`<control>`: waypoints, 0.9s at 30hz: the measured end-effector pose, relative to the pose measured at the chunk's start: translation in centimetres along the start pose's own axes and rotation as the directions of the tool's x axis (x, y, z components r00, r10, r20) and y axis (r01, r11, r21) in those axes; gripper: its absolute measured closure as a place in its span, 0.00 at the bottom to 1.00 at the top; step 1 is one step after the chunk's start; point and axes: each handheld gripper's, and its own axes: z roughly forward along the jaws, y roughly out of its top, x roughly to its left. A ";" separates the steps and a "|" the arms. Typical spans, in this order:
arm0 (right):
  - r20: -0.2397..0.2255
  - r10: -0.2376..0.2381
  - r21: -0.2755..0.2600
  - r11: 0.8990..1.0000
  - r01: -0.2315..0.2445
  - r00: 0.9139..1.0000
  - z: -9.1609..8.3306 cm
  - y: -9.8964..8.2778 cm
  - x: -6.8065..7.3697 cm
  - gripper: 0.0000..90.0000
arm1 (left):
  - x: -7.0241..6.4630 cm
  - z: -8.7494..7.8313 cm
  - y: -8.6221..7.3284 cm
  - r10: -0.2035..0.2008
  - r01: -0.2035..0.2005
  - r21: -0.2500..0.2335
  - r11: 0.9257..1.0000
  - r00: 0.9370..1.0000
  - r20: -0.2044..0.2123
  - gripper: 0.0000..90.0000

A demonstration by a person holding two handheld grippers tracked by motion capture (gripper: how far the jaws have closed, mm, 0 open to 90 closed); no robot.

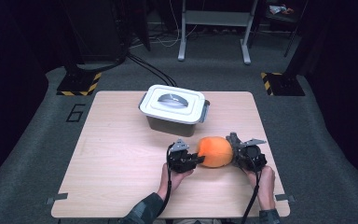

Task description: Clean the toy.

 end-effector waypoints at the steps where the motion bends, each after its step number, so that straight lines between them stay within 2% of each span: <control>1: 0.004 -0.007 -0.011 1.000 0.007 1.000 -0.5 0.1 0.0 0.79 | 0.1 -0.1 0.0 -0.003 0.003 0.002 1.000 1.000 0.000 0.82; 6: 0.014 -0.036 -0.084 0.996 0.037 0.999 -3.5 1.0 0.9 0.79 | 0.1 -0.1 0.0 -0.006 0.006 0.000 1.000 1.000 0.003 0.82; 11: -0.020 -0.101 -0.135 0.986 0.098 0.995 -5.7 1.8 2.9 0.78 | 0.0 -0.1 0.2 0.000 0.000 0.000 1.000 1.000 0.003 0.82; 14: -0.032 -0.139 -0.127 0.983 0.133 0.990 -5.4 2.1 3.9 0.78 | 0.0 -0.1 0.1 0.002 -0.002 -0.002 1.000 1.000 0.004 0.82; 15: -0.036 -0.134 -0.112 0.985 0.130 0.990 -4.6 2.3 4.1 0.79 | 0.0 -0.1 0.1 0.005 -0.005 -0.002 1.000 1.000 0.002 0.78; 16: -0.036 -0.134 -0.112 0.985 0.130 0.990 -4.6 2.3 4.1 0.79 | 0.0 -0.1 0.1 0.011 -0.011 -0.006 1.000 1.000 -0.001 0.78; 17: -0.029 -0.120 -0.116 0.986 0.115 0.992 -4.0 2.3 3.8 0.79 | 0.0 -0.1 0.1 0.019 -0.019 -0.008 1.000 1.000 -0.005 0.68; 18: -0.029 -0.120 -0.116 0.986 0.115 0.992 -4.0 2.3 3.8 0.79 | 0.0 -0.2 0.1 0.038 -0.038 -0.006 0.999 0.999 -0.019 0.68; 19: -0.028 -0.100 -0.112 0.989 0.097 0.995 -3.8 2.4 3.5 0.79 | 0.0 -0.2 0.0 0.058 -0.058 0.001 0.998 0.998 -0.029 0.59; 20: -0.028 -0.100 -0.112 0.989 0.097 0.995 -3.8 2.4 3.5 0.79 | 0.0 -0.2 -0.1 0.071 -0.070 0.007 0.997 0.997 -0.033 0.59; 22: -0.038 -0.107 -0.118 0.988 0.102 0.994 -3.7 2.4 3.2 0.79 | 0.0 -0.2 -0.3 0.087 -0.087 0.012 0.996 0.995 -0.048 0.53; 24: -0.042 -0.099 -0.122 0.988 0.093 0.994 -3.6 2.5 3.1 0.79 | 0.2 -0.1 -0.3 0.091 -0.091 0.006 0.996 0.994 -0.053 0.49; 27: -0.052 -0.099 -0.122 0.988 0.093 0.994 -3.5 2.5 3.1 0.79 | 0.2 0.7 -0.2 0.115 -0.114 0.023 0.993 0.991 -0.062 0.48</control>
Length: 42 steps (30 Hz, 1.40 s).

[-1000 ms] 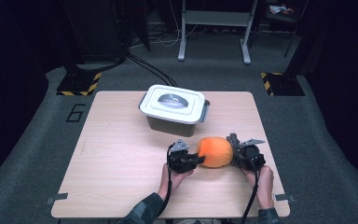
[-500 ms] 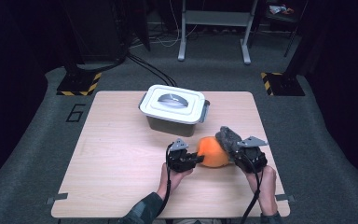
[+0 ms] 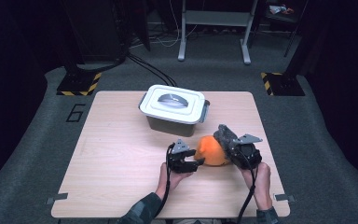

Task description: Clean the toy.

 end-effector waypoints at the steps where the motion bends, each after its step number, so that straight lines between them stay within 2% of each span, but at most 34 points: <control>1: 0.002 0.003 0.002 1.000 -0.003 1.000 0.0 0.0 0.0 0.79 | -0.1 0.3 0.0 0.017 -0.017 -0.001 1.000 1.000 -0.002 0.48; 3: 0.002 0.002 -0.002 1.000 -0.002 1.000 0.2 0.0 0.1 0.79 | -0.4 0.6 0.0 0.035 -0.035 -0.011 0.999 0.999 -0.014 0.55; 5: 0.001 0.002 -0.003 1.000 -0.002 1.000 0.3 -0.1 0.0 0.79 | -0.4 0.8 0.0 0.030 -0.030 -0.016 0.999 0.999 -0.013 0.66; 6: 0.001 0.006 -0.008 1.000 -0.006 1.000 0.2 -0.2 -0.2 0.79 | -0.4 0.9 0.0 0.028 -0.028 -0.020 0.999 1.000 -0.013 0.77; 10: 0.001 0.011 -0.032 0.999 -0.011 1.000 -0.7 -0.3 -0.5 0.79 | -0.6 0.7 0.5 0.020 -0.019 -0.024 1.000 1.000 0.005 0.87; 13: -0.011 0.016 -0.069 0.998 -0.017 1.000 -2.1 -0.2 -0.5 0.79 | -1.0 0.4 0.9 0.016 -0.015 -0.023 1.000 1.000 0.021 0.89; 15: -0.025 -0.002 -0.087 0.996 0.000 1.000 -3.1 0.0 0.0 0.79 | -1.2 0.1 1.2 -0.010 0.011 -0.025 1.000 0.999 0.036 0.89; 16: -0.029 -0.030 -0.090 0.996 0.027 0.999 -3.5 0.1 0.3 0.79 | -1.3 0.0 1.4 -0.027 0.028 -0.023 0.999 0.999 0.047 0.89; 17: -0.043 -0.040 -0.094 0.995 0.036 0.998 -3.7 0.3 0.8 0.79 | -1.4 -0.2 1.4 -0.051 0.053 -0.025 0.998 0.997 0.061 0.89; 18: -0.060 -0.051 -0.102 0.994 0.045 0.997 -3.8 0.4 1.3 0.79 | -1.5 -0.3 1.5 -0.059 0.060 -0.016 0.998 0.996 0.070 0.89; 19: -0.072 -0.063 -0.103 0.993 0.055 0.995 -3.7 0.6 1.8 0.79 | -1.7 -0.3 1.5 -0.075 0.077 -0.017 0.997 0.994 0.081 0.89; 21: -0.079 -0.089 -0.073 0.994 0.083 0.993 -3.0 0.9 2.7 0.79 | -1.8 -0.4 1.4 -0.061 0.062 -0.008 0.998 0.996 0.071 0.89; 23: -0.056 -0.106 -0.050 0.993 0.103 0.993 -2.0 1.0 3.3 0.79 | -1.6 -0.3 1.2 -0.063 0.063 -0.004 0.998 0.996 0.058 0.89; 25: -0.045 -0.106 -0.050 0.993 0.104 0.993 -1.2 1.1 3.5 0.79 | -1.1 -0.1 0.9 -0.072 0.072 0.002 0.997 0.996 0.052 0.89; 29: -0.042 -0.093 -0.048 0.995 0.091 0.995 -0.6 1.1 3.4 0.79 | -0.7 0.0 0.6 -0.080 0.080 0.002 0.997 0.995 0.052 0.89; 31: -0.034 -0.103 -0.038 0.994 0.101 0.994 -0.6 1.0 3.2 0.79 | -0.6 0.0 0.4 -0.085 0.085 0.000 0.996 0.995 0.049 0.89; 35: 0.001 -0.065 -0.017 0.998 0.065 0.998 -0.4 0.5 2.0 0.79 | -0.4 0.1 0.3 -0.100 0.100 -0.001 0.995 0.994 0.055 0.89; 37: -0.023 -0.023 -0.014 1.000 0.023 0.999 0.0 -0.2 0.9 0.79 | -0.4 0.1 0.2 -0.099 0.099 -0.004 0.995 0.993 0.057 0.89; 42: -0.020 0.003 -0.005 1.000 -0.004 1.000 0.3 -0.7 -0.1 0.79 | -0.4 0.2 0.2 -0.101 0.102 -0.005 0.995 0.993 0.061 0.89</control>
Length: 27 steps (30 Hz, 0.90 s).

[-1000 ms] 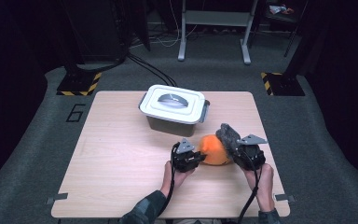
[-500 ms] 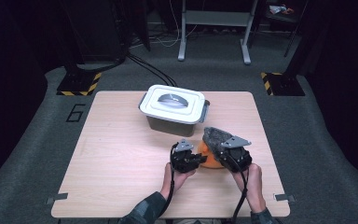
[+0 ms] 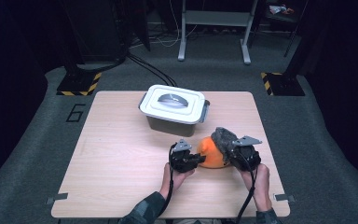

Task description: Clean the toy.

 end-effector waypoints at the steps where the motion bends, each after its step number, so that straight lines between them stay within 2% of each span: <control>1: 0.004 0.007 0.004 1.000 -0.007 1.000 0.1 -0.1 -0.2 0.79 | 0.0 0.0 0.0 0.000 0.000 -0.001 1.000 1.000 0.002 0.89; 12: 0.018 0.076 0.053 0.996 -0.077 0.997 1.2 -1.7 -2.1 0.79 | 0.1 0.0 0.0 0.001 -0.001 -0.002 1.000 1.000 0.006 0.89; 16: 0.040 0.093 0.095 0.991 -0.097 0.995 2.1 -2.5 -2.8 0.79 | 0.3 0.0 -0.1 -0.003 0.003 -0.005 1.000 1.000 0.010 0.89; 21: 0.034 0.105 0.139 0.984 -0.109 0.994 3.3 -3.2 -3.2 0.79 | 0.3 -0.1 -0.2 -0.007 0.007 -0.003 1.000 1.000 0.014 0.89; 24: 0.045 0.101 0.129 0.986 -0.107 0.994 2.9 -3.0 -3.3 0.79 | 0.3 -0.1 -0.1 -0.002 0.002 -0.006 1.000 1.000 0.009 0.89; 27: 0.057 0.090 0.105 0.990 -0.096 0.994 1.5 -2.6 -3.1 0.79 | 0.2 -0.3 -0.2 0.003 -0.003 -0.011 1.000 1.000 0.006 0.89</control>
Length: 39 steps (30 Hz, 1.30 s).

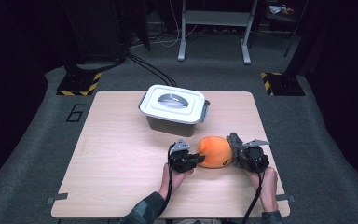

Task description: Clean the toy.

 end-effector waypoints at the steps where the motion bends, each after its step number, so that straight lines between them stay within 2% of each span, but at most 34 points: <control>1: 0.007 -0.003 -0.021 1.000 0.003 1.000 -0.8 0.2 0.2 0.79 | 0.0 0.0 0.0 -0.002 0.002 -0.001 1.000 1.000 0.000 0.89; 5: -0.005 -0.044 -0.081 0.996 0.044 0.999 -3.4 1.1 1.1 0.79 | -0.2 0.0 0.1 0.006 -0.006 -0.001 1.000 1.000 0.001 0.89; 7: -0.030 -0.077 -0.116 0.991 0.073 0.997 -4.4 1.7 2.1 0.79 | -0.3 0.0 0.1 0.010 -0.010 0.001 1.000 1.000 -0.001 0.89; 9: -0.049 -0.109 -0.130 0.986 0.101 0.993 -5.0 2.3 3.4 0.79 | -0.3 0.0 0.2 0.013 -0.013 -0.001 1.000 1.000 -0.002 0.89; 12: -0.071 -0.151 -0.133 0.981 0.141 0.986 -4.8 2.9 4.8 0.79 | -0.3 0.0 0.4 0.024 -0.024 0.005 1.000 1.000 -0.003 0.89; 16: -0.066 -0.189 -0.122 0.976 0.180 0.980 -3.6 3.3 6.0 0.79 | -0.2 0.1 0.4 0.020 -0.019 0.007 1.000 1.000 -0.007 0.88; 20: -0.070 -0.183 -0.116 0.978 0.175 0.981 -2.9 3.4 6.0 0.79 | -0.2 0.2 0.4 0.020 -0.020 0.005 1.000 1.000 -0.008 0.88; 24: -0.065 -0.175 -0.136 0.977 0.165 0.982 -3.5 3.3 5.8 0.79 | -0.3 0.2 0.5 0.022 -0.022 0.007 1.000 1.000 -0.006 0.88; 26: -0.074 -0.183 -0.157 0.973 0.170 0.980 -4.1 3.4 6.0 0.79 | -0.3 0.2 0.6 0.030 -0.029 0.010 1.000 1.000 -0.003 0.88; 27: -0.076 -0.185 -0.168 0.971 0.170 0.980 -4.3 3.5 6.2 0.79 | -0.4 0.3 0.6 0.021 -0.021 0.003 1.000 1.000 -0.001 0.88; 29: -0.079 -0.215 -0.166 0.966 0.199 0.974 -4.2 3.7 6.6 0.79 | -0.6 0.3 0.7 0.030 -0.030 0.006 1.000 1.000 -0.005 0.88; 33: -0.049 -0.214 -0.130 0.970 0.206 0.976 -3.1 3.9 6.7 0.79 | -0.3 0.4 0.7 0.032 -0.032 0.016 0.999 0.999 -0.008 0.89; 35: -0.058 -0.201 -0.130 0.973 0.192 0.978 -2.9 3.8 6.4 0.79 | -0.3 0.4 0.7 0.029 -0.029 0.016 0.999 1.000 -0.003 0.89; 38: -0.039 -0.187 -0.116 0.976 0.182 0.982 -2.8 3.6 5.6 0.79 | -0.3 0.4 0.7 0.019 -0.019 0.014 1.000 1.000 0.001 0.89; 39: -0.046 -0.168 -0.114 0.980 0.162 0.985 -2.7 3.4 5.3 0.79 | -0.3 0.4 0.7 0.023 -0.023 0.014 1.000 1.000 0.001 0.89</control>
